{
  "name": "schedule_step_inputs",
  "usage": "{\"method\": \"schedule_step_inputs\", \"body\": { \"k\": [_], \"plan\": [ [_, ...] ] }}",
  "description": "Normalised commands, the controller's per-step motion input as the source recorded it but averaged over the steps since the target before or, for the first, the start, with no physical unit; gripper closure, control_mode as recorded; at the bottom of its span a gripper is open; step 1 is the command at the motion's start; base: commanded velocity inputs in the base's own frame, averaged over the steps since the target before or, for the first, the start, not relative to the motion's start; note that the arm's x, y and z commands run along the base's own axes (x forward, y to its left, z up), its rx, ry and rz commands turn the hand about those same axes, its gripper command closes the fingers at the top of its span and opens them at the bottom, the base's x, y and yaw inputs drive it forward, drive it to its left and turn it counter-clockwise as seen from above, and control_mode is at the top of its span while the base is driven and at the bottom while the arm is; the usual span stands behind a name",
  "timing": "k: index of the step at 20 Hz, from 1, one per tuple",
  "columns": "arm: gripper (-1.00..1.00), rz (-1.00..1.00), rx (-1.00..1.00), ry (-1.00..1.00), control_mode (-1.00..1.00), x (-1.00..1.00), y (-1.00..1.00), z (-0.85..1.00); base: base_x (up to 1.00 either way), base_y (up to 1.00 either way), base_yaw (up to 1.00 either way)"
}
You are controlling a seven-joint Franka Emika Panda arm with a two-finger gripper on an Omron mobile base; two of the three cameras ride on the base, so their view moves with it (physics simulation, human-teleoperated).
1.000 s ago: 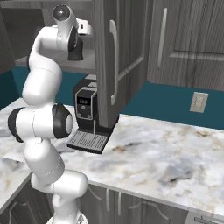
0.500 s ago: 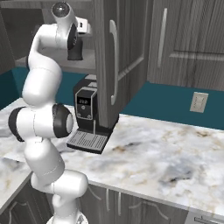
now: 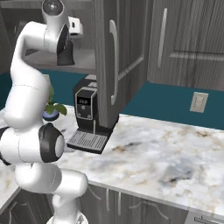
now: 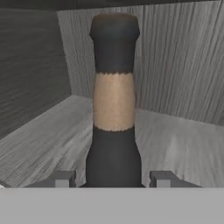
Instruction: There is a bowl on the dining counter. Grab a lemon wedge from the fridge and place it in the bowl. Then get the liquor bottle and glass cup from the cabinet and place them next to the bowl.
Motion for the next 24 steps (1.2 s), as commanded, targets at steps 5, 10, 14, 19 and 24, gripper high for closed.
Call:
{"method": "schedule_step_inputs", "body": {
  "k": [5, 10, 14, 19, 24],
  "plan": [
    [1.0, 0.16, 0.0, -0.13, -1.0, -1.0, 0.0, 0.0, 0.0, 0.0, 0.0],
    [1.0, 0.16, 0.0, -0.17, -1.0, -1.0, -0.03, 0.0, 0.0, 0.0, 0.0],
    [1.0, 0.0, 0.0, -0.25, -1.0, -1.0, -0.17, 0.04, 0.0, 0.0, 0.0],
    [1.0, -0.01, 0.0, -0.19, -1.0, -1.0, -0.08, 0.0, 0.0, 0.0, 0.0],
    [1.0, -0.04, 0.01, -0.14, -1.0, -0.93, -0.13, 0.0, 0.0, 0.0, 0.0]
  ]
}}
